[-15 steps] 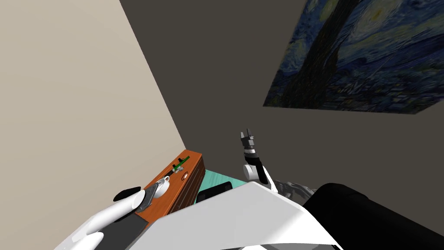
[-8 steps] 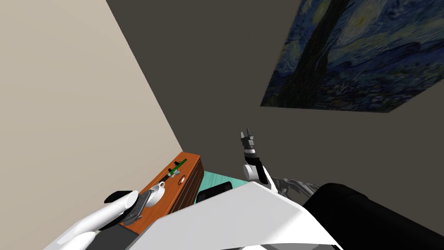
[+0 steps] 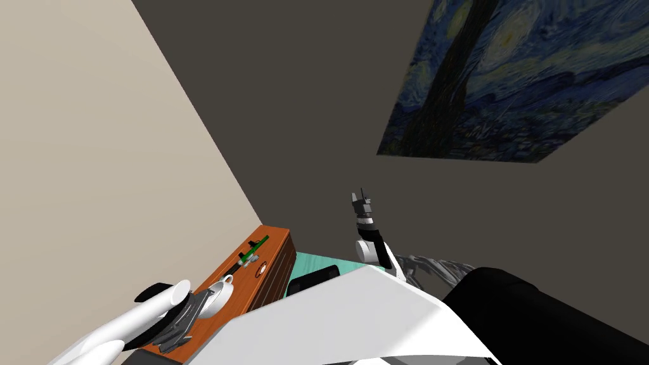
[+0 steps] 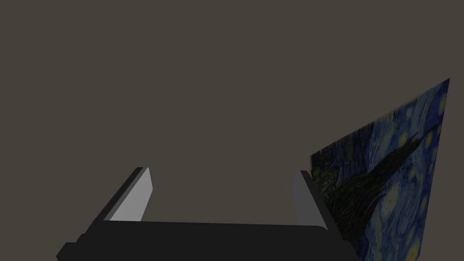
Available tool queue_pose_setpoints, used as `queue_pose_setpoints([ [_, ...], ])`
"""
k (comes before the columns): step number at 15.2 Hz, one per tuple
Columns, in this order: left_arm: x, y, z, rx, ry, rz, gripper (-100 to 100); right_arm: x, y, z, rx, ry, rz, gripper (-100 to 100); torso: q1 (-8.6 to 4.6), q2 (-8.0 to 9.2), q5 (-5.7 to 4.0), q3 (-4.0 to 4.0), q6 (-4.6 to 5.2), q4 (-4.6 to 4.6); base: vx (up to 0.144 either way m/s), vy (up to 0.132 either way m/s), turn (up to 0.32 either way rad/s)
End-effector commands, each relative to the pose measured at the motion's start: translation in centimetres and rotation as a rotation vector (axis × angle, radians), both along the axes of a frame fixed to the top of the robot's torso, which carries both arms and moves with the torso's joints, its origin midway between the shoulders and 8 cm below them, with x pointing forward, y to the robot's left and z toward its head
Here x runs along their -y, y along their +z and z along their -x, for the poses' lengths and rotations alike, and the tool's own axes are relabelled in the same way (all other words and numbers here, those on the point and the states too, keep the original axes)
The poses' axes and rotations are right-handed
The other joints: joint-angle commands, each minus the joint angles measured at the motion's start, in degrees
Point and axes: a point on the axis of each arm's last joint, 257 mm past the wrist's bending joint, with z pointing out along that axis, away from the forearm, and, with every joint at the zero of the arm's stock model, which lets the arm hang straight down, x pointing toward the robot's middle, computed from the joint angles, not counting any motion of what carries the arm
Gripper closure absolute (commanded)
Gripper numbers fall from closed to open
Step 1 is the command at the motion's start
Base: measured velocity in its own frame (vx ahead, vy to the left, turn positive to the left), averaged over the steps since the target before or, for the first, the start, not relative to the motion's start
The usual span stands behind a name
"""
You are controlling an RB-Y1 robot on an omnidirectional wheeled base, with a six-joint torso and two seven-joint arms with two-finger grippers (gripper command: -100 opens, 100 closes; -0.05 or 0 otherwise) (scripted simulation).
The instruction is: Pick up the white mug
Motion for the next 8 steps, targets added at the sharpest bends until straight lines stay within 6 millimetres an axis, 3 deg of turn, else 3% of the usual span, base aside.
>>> queue_pose_setpoints([
  [1,-0.1,0.2,0.9,-0.032,0.016,0.022,-100,0.0,0.0,0.0,0.0,0.0,0.0,0,0.0,0.0,0.0,0.0,0.0,0.0,0.019,0.008,-0.091],
  [3,-0.1,0.2,0.8,-0.026,0.015,0.018,-100,0.0,0.0,0.0,0.0,0.0,0.0,0,0.0,0.0,0.0,0.0,0.0,0.0,0.015,0.006,-0.054],
  [4,0.4,-0.8,1.1,-0.029,0.044,0.022,-100,0.0,0.0,0.0,0.0,0.0,0.0,0,-0.01,0.02,0.0,0.01,-0.02,0.0,-0.029,0.035,-0.166],
  [8,1.2,-2.0,1.4,-0.028,0.077,0.023,-100,0.0,0.0,0.0,0.0,0.0,0.0,0,0.28,0.37,0.07,0.21,-0.02,0.07,-0.076,0.075,-0.165],
])
